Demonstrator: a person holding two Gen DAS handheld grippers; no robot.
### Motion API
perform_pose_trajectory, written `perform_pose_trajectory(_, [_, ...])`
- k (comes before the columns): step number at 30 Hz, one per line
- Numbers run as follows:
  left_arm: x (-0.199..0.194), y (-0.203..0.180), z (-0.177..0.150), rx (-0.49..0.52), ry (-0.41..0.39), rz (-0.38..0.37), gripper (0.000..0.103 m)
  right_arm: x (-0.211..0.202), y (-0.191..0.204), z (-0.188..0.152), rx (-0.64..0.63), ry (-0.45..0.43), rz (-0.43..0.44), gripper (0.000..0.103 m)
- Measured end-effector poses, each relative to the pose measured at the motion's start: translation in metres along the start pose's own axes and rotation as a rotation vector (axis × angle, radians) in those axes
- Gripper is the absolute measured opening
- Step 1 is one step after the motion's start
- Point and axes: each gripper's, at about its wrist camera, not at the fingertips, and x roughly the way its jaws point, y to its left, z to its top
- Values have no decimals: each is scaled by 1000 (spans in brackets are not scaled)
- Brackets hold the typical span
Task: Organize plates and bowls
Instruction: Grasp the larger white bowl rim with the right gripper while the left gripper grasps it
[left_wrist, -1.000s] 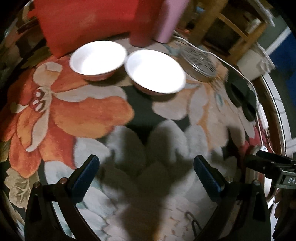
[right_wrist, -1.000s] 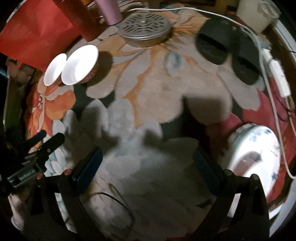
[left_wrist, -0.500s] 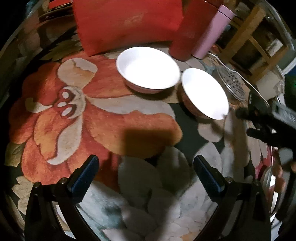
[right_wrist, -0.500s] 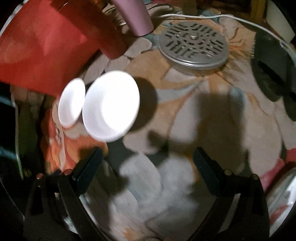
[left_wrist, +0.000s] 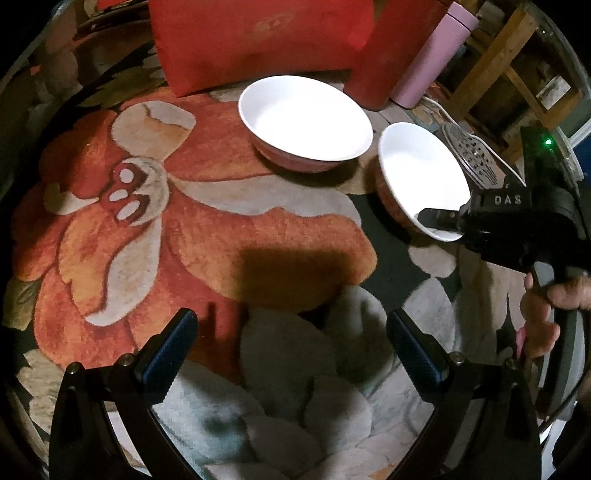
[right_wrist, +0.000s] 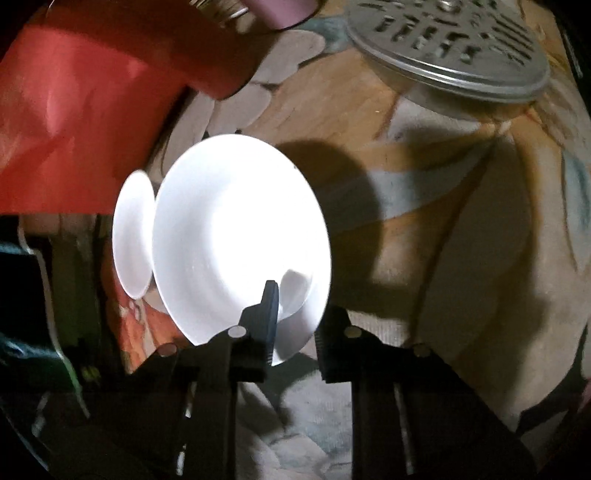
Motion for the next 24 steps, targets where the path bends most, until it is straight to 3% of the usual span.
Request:
perform_pose_trajectory(3, [1, -6, 1, 4, 1, -18, 102, 0, 2, -8, -34, 36, 53, 18])
perform_pose_trajectory(8, [6, -13, 4, -6, 11, -58, 102, 8, 9, -34, -152, 175, 136, 18])
perform_pose_trajectory(12, [14, -18, 6, -19, 25, -83, 100, 14, 21, -51, -276, 230, 109, 21])
perform_pose_trajectory(14, [23, -21, 9, -25, 41, -91, 93, 10, 29, -56, -305, 214, 74, 21])
perform_pose_trajectory(15, [28, -24, 12, -27, 51, -94, 85, 9, 32, -57, -310, 204, 62, 21])
perform_pose_trajectory(18, [35, -29, 19, -22, 54, -92, 77, 4, 43, -62, -323, 130, 4, 21])
perform_pose_trajectory(19, [36, -31, 20, -13, 53, -86, 60, 1, 45, -63, -320, 100, -13, 21])
perform_pose_trajectory(21, [42, -34, 23, 3, 75, -80, 44, -6, 42, -60, -310, 60, -34, 21])
perform_pose_trajectory(23, [44, -36, 25, 13, 76, -78, 38, -6, 39, -59, -305, 51, -40, 21])
perform_pose_trajectory(24, [43, -36, 25, 20, 72, -77, 27, -4, 40, -60, -302, 49, -50, 21])
